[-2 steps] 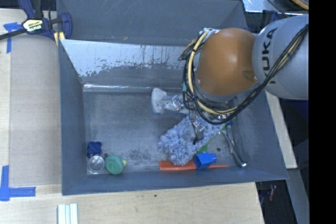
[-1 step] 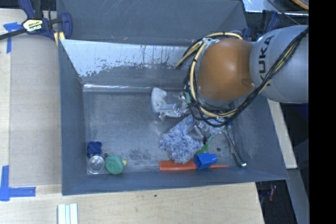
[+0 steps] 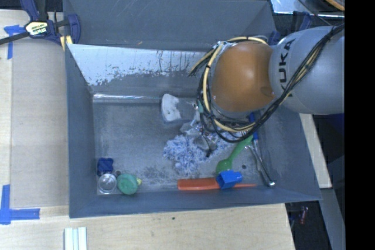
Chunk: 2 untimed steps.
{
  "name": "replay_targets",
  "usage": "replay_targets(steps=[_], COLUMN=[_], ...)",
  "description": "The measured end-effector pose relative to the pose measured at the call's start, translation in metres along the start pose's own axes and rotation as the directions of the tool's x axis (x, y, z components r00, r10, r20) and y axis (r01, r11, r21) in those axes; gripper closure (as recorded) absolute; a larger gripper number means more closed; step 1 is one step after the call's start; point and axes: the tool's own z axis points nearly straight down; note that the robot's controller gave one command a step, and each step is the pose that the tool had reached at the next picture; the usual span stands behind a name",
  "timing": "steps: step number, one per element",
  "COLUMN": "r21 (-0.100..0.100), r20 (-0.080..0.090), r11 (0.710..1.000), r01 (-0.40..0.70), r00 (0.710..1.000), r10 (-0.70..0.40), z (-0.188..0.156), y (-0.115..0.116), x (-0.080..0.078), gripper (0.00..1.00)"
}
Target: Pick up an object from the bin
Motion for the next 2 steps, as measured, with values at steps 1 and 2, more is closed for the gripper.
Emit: replay_targets(steps=[1, 2], r21=[0.0, 0.001], r20=[0.0, 0.002], r11=[1.0, 1.0], r01=[0.0, -0.002], r00=[1.0, 1.0], r10=[0.0, 0.002], z=[0.0, -0.011], y=[0.0, 0.0], x=[0.0, 0.0], gripper=[1.0, 1.0])
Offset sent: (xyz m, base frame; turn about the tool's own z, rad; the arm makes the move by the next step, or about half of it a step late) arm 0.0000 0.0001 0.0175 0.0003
